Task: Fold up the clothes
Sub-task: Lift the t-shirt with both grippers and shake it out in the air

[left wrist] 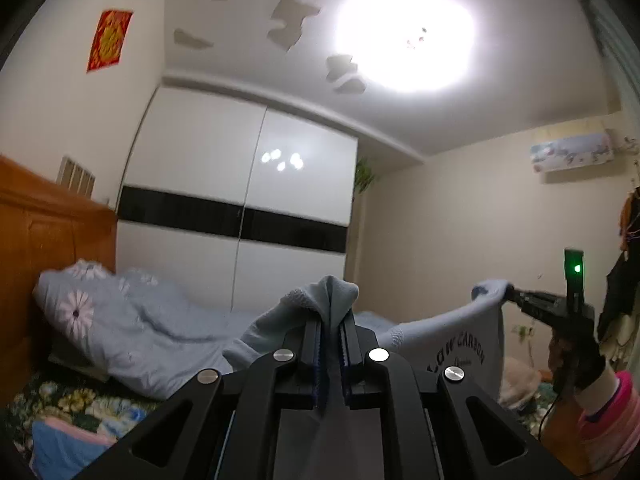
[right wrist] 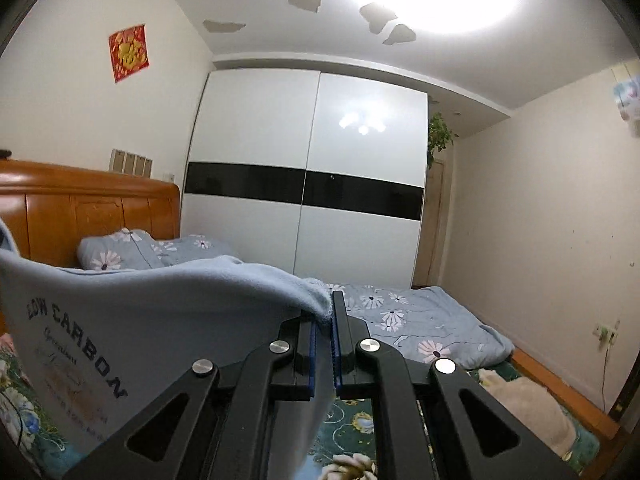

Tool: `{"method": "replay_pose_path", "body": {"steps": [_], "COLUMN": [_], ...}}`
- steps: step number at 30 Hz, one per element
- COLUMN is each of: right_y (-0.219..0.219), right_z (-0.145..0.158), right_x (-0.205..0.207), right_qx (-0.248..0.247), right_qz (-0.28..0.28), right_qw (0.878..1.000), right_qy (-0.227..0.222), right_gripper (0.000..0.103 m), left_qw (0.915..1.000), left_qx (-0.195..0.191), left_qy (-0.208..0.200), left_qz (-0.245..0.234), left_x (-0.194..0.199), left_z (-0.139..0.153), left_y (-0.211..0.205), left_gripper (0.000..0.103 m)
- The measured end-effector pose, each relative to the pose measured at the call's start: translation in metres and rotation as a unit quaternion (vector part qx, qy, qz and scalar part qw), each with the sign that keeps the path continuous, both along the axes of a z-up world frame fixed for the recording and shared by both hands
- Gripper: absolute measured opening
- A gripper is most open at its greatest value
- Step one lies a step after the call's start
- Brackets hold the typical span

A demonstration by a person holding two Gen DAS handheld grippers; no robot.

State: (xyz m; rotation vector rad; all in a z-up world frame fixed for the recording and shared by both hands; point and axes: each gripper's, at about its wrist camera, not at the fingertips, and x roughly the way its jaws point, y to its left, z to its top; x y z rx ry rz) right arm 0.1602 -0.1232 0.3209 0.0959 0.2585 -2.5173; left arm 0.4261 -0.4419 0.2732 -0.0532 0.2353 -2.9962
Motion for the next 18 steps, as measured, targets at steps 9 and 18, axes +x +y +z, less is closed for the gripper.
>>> {"method": "replay_pose_path", "body": {"steps": [9, 18], "right_y": [-0.122, -0.178], "right_z": [-0.155, -0.228], "right_x": [-0.138, -0.207], "right_qx": [0.152, 0.183], "right_qz": [-0.032, -0.041], "right_qw": [0.973, 0.953], "right_qy": [-0.170, -0.239], "right_gripper": [0.006, 0.006], "left_qw": [0.9707, 0.9454], "left_qx": [0.141, 0.220], "left_qy": [-0.191, -0.228], "left_qz": [0.035, 0.074], "left_x": [-0.128, -0.205], "left_z": [-0.156, -0.213], "left_y": [-0.084, -0.147], "left_gripper": [0.010, 0.007]}}
